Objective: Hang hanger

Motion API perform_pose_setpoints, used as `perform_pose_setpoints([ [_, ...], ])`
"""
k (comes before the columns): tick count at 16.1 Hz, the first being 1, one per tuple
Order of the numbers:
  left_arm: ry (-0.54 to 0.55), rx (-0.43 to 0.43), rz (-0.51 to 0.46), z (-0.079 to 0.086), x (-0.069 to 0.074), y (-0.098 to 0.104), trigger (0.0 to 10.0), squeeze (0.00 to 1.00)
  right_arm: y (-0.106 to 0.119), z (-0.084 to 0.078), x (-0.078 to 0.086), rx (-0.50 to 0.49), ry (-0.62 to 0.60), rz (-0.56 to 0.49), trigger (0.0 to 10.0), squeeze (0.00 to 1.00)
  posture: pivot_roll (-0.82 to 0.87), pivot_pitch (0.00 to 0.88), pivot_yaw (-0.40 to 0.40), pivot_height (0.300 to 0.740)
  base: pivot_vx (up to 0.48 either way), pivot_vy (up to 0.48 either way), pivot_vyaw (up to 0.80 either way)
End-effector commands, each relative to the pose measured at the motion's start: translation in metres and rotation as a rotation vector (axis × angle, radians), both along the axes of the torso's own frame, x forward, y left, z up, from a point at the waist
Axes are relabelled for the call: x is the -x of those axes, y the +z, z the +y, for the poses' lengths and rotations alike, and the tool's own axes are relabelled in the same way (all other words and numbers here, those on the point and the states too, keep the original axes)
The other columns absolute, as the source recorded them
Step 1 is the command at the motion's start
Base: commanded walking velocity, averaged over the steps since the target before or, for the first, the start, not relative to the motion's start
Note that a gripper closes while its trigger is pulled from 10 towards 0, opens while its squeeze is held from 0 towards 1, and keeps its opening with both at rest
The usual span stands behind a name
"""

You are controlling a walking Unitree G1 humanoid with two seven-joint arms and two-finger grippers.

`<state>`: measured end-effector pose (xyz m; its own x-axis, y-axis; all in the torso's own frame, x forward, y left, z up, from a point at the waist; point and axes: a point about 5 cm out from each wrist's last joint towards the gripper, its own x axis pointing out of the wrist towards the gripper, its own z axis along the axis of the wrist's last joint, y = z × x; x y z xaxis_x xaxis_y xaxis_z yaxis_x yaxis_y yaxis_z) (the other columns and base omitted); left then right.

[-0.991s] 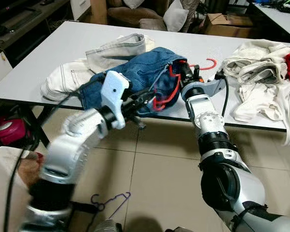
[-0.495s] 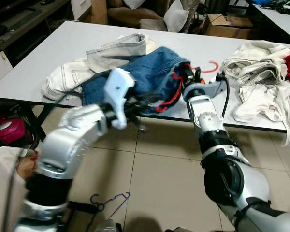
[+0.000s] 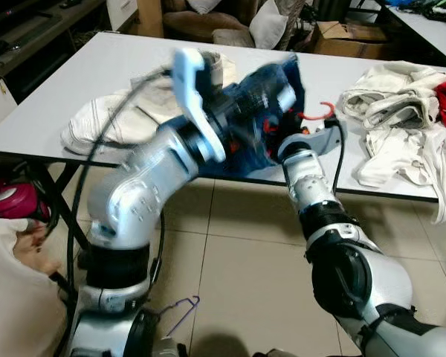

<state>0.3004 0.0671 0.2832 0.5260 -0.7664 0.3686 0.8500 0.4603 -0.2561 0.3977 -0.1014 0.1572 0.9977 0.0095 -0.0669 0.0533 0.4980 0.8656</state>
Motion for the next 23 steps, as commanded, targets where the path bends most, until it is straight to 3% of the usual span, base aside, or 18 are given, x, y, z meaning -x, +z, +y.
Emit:
perform_pose_setpoints([
  [1, -0.012, 0.044, -0.025, -0.001, 0.001, 0.012, 0.0, 0.00, -0.008, -0.001, 0.002, 0.084, 0.019, 0.034, 10.0, 0.00, 0.06, 0.000, -0.033, 0.740, 0.000, 0.000, 0.00],
  [2, 0.038, 0.103, -0.020, 0.008, -0.008, 0.023, 0.0, 0.00, -0.018, 0.001, 0.006, 0.202, 0.088, 0.058, 10.0, 0.00, 0.06, 0.000, -0.031, 0.740, 0.000, 0.000, 0.00],
  [5, 0.166, 0.127, -0.027, 0.027, -0.028, 0.037, 0.0, 0.00, -0.027, -0.004, 0.012, 0.303, 0.181, 0.066, 10.0, 0.00, 0.05, 0.000, -0.018, 0.740, 0.000, 0.000, 0.00],
  [8, 0.429, 0.081, 0.031, 0.060, -0.065, 0.034, 0.0, 0.00, -0.017, -0.014, 0.029, 0.356, 0.305, 0.016, 10.0, 0.00, 0.04, 0.000, -0.009, 0.740, 0.000, 0.000, 0.00],
  [9, 0.545, 0.024, 0.050, 0.076, -0.078, 0.025, 0.0, 0.00, -0.007, -0.018, 0.037, 0.343, 0.336, -0.012, 10.0, 0.00, 0.03, 0.000, -0.003, 0.740, 0.000, 0.000, 0.00],
  [11, 0.652, -0.052, 0.081, 0.092, -0.089, 0.010, 0.0, 0.00, 0.009, -0.023, 0.047, 0.330, 0.356, -0.051, 10.0, 0.00, 0.02, 0.000, 0.001, 0.740, 0.000, 0.000, 0.00],
  [14, 0.810, -0.256, 0.184, 0.120, -0.102, -0.046, 0.0, 0.00, 0.059, -0.033, 0.072, 0.256, 0.377, -0.160, 10.0, 0.00, 0.00, 0.000, -0.004, 0.740, 0.000, 0.000, 0.00],
  [15, 0.822, -0.365, 0.234, 0.122, -0.102, -0.076, 0.0, 0.00, 0.076, -0.032, 0.082, 0.169, 0.400, -0.198, 10.0, 0.00, -0.01, 0.000, -0.006, 0.740, 0.000, 0.000, 0.00],
  [16, 0.822, -0.390, 0.249, 0.122, -0.101, -0.084, 0.0, 0.00, 0.079, -0.032, 0.083, 0.145, 0.403, -0.205, 10.0, 0.00, -0.02, 0.000, -0.007, 0.740, 0.000, 0.000, 0.00],
  [18, 0.736, -0.548, 0.334, 0.108, -0.089, -0.138, 0.0, 0.00, 0.098, -0.032, 0.092, 0.072, 0.399, -0.232, 10.0, 0.00, -0.04, 0.000, -0.004, 0.740, 0.000, 0.000, 0.00],
  [20, 0.641, -0.601, 0.369, 0.092, -0.078, -0.166, 0.0, 0.00, 0.106, -0.034, 0.094, 0.034, 0.383, -0.234, 10.0, 0.00, -0.05, 0.000, -0.007, 0.740, 0.000, 0.000, 0.00],
  [21, 0.552, -0.611, 0.387, 0.078, -0.066, -0.186, 1.8, 0.00, 0.110, -0.035, 0.095, 0.029, 0.380, -0.227, 10.0, 0.00, -0.06, 0.000, -0.011, 0.740, 0.000, 0.000, 0.00],
  [22, 0.542, -0.609, 0.387, 0.076, -0.065, -0.188, 1.8, 0.00, 0.110, -0.036, 0.096, 0.032, 0.382, -0.223, 10.0, 0.00, -0.06, 0.000, -0.012, 0.740, 0.000, 0.000, 0.00],
  [23, 0.500, -0.582, 0.379, 0.073, -0.062, -0.189, 10.0, 0.00, 0.108, -0.036, 0.096, 0.059, 0.386, -0.204, 10.0, 0.00, -0.06, 0.000, -0.017, 0.740, 0.000, 0.000, 0.00],
])
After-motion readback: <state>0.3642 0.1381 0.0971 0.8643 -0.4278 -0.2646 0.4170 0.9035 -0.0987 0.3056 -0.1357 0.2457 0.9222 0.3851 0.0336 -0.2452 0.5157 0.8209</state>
